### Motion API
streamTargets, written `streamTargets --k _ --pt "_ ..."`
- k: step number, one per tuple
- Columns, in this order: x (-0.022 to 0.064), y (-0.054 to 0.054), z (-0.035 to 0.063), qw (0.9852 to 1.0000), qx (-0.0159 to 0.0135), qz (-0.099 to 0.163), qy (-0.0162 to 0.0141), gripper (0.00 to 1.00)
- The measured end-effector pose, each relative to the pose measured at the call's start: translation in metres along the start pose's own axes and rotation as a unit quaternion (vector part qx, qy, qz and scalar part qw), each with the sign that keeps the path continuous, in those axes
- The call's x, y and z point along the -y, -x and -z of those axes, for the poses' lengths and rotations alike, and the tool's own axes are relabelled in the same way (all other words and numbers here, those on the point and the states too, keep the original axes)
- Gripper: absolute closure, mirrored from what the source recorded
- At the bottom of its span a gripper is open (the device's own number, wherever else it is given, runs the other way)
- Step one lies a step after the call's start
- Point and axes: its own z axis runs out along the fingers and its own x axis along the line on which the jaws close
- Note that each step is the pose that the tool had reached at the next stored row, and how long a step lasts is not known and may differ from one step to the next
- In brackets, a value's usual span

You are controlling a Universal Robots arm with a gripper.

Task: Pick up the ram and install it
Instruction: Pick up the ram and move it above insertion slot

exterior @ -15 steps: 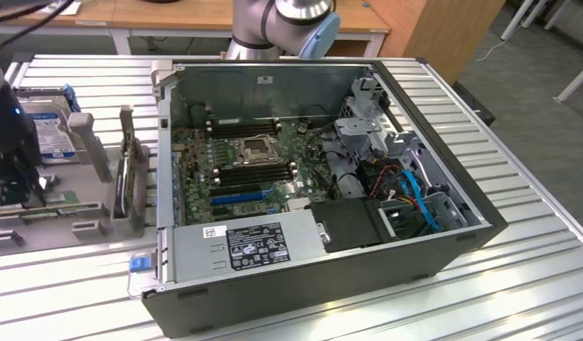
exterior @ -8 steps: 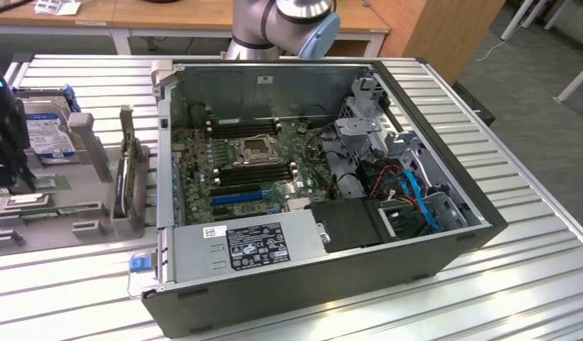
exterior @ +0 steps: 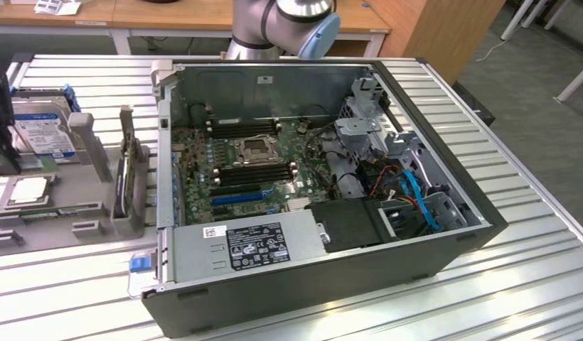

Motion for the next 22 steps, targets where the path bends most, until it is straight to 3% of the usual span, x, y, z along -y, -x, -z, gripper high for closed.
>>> streamTargets --k 1,5,12,19,22 --pt "-0.0002 0.0 0.004 1.0 -0.0001 0.0 0.0 0.86" --pt "-0.0004 0.001 0.0047 1.0 0.0001 0.0 -0.0001 0.86" --pt "-0.0009 0.028 0.0046 1.0 -0.0021 0.0 -0.0001 0.86" --pt "-0.0019 0.029 0.036 1.0 -0.0023 0.0 0.0001 0.86" --pt "0.0073 0.029 0.0478 1.0 -0.0023 0.0 0.0026 0.86"
